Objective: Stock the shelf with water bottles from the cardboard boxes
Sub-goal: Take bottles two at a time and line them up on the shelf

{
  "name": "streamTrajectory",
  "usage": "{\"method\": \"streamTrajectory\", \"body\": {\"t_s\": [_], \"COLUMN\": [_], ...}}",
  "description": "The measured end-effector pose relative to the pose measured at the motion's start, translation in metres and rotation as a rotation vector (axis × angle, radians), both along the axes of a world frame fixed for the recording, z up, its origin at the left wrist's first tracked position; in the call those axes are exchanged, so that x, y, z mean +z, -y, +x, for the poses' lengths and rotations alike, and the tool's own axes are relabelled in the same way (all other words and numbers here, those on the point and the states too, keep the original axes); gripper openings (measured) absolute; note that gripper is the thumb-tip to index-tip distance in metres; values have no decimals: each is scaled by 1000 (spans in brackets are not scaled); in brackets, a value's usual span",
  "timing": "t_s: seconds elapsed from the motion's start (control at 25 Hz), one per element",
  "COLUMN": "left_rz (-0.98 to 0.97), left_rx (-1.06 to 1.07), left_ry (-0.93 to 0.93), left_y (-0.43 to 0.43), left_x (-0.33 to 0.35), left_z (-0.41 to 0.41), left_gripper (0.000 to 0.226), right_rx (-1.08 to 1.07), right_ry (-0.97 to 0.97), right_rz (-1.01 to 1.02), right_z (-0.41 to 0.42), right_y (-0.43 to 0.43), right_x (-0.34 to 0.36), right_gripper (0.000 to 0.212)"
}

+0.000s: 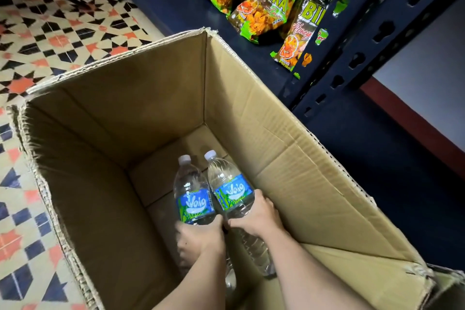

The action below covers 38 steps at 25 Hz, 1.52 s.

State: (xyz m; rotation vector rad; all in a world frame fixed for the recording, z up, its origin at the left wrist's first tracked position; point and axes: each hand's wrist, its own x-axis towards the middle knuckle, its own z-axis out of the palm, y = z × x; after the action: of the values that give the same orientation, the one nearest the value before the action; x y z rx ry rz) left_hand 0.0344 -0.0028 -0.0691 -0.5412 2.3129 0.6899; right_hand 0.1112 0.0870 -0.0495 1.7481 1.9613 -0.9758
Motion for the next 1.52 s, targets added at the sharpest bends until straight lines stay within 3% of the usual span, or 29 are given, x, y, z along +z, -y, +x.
{"method": "streamTrajectory", "body": {"t_s": [0.36,0.56,0.84,1.0,1.24,1.52], "left_rz": [196,446,851,1102,1368,1485], "left_rx": [426,447,-4,-292,-570,-717], "left_ry": [-30,-121,-380,-505,-644,-703], "left_y": [-24,-13,28,35,10,-34], "left_x": [49,129,289,370,471,523], "left_z": [6,5,29,43,80,114], "left_gripper": [87,82,77,71,68,82], "right_rx": [134,48,-139,-285,-423,-503], "right_ry": [64,-174,-617,-842,-1001,-938], "right_rz": [148,267,677,917,1184,1300], "right_z": [-10,4,48,84,130,174], "right_y": [-5,5,48,65,66,40], "right_x": [60,154,288,353,441,497], "right_gripper": [76,75,86,66,65,75]}}
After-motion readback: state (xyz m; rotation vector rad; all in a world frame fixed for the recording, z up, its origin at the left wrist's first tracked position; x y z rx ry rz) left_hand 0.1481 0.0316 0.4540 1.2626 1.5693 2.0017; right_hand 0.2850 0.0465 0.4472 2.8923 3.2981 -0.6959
